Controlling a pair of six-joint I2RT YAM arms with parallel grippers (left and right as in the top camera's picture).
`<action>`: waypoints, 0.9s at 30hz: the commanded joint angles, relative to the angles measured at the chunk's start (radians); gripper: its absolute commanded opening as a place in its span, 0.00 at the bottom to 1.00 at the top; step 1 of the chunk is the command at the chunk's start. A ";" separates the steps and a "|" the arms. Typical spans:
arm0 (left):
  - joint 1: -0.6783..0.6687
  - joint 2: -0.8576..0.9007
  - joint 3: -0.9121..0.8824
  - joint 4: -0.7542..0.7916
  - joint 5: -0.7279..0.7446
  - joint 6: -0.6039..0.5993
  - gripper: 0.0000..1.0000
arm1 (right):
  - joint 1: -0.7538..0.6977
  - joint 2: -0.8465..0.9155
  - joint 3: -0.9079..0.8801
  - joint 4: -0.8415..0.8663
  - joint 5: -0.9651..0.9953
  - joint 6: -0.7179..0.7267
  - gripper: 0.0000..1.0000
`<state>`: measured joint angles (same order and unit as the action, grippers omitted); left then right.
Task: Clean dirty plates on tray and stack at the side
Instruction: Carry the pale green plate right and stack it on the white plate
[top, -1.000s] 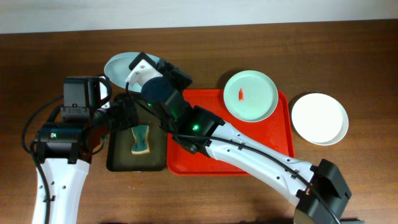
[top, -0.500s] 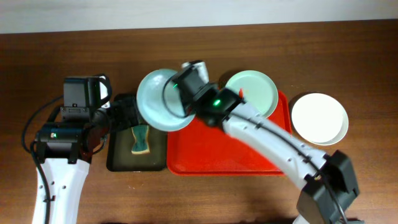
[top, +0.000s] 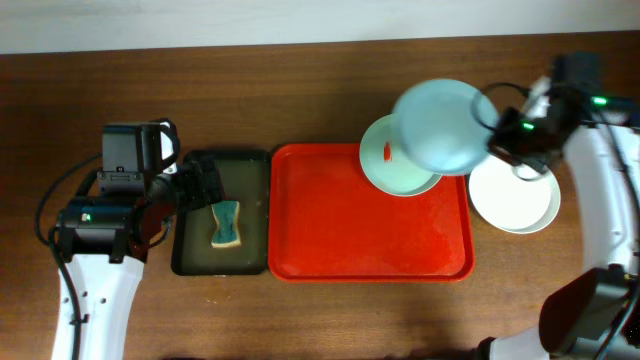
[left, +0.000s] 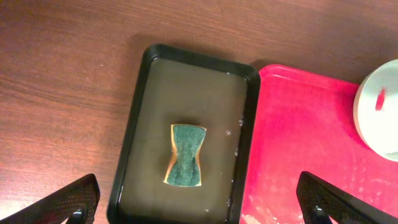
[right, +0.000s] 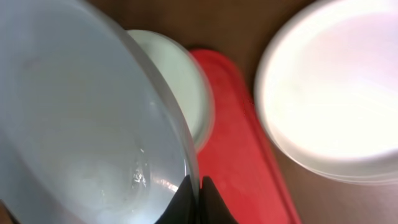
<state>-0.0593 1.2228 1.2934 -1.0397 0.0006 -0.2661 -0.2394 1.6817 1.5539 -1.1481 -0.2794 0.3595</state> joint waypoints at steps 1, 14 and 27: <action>0.003 -0.005 0.006 0.002 0.000 -0.009 0.99 | -0.178 -0.019 0.001 -0.047 0.003 -0.063 0.04; 0.003 -0.005 0.006 0.002 0.000 -0.010 0.99 | -0.384 -0.005 -0.328 0.164 0.210 -0.043 0.04; 0.003 -0.005 0.006 0.002 0.000 -0.010 0.99 | -0.193 0.002 -0.399 0.260 0.047 -0.193 0.63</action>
<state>-0.0593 1.2228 1.2934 -1.0389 0.0006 -0.2661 -0.5350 1.6852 1.1419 -0.8841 -0.1989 0.2375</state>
